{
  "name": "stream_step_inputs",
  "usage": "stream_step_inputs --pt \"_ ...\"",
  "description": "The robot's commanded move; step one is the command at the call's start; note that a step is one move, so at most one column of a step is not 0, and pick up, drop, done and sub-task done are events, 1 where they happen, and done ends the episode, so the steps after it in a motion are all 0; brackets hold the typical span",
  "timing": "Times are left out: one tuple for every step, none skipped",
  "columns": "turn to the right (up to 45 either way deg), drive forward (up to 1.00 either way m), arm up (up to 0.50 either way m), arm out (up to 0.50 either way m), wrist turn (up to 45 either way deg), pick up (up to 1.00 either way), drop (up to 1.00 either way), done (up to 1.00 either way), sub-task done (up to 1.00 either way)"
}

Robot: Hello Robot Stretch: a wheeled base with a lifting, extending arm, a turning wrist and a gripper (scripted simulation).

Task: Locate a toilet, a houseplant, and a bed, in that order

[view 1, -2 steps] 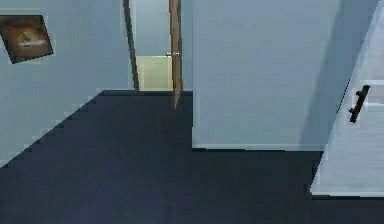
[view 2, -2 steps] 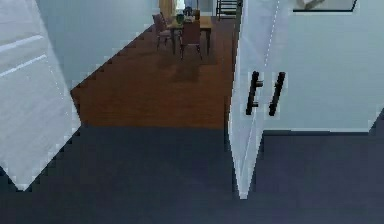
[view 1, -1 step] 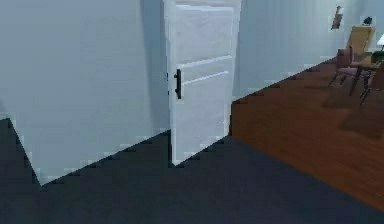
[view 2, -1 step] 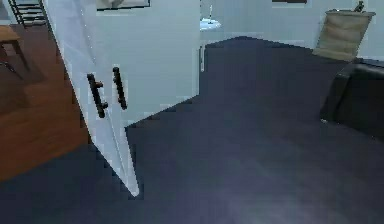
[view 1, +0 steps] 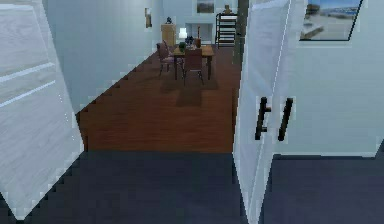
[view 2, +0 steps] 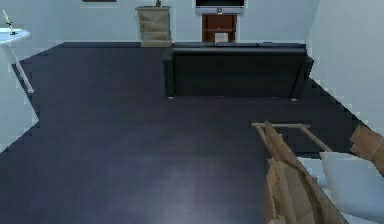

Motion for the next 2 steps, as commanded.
stream_step_inputs --pt "0.0 0.05 0.0 0.0 0.0 0.0 0.0 0.0 0.0" --pt "-18.0 0.0 0.0 0.0 0.0 0.0 0.0 0.0 0.0"
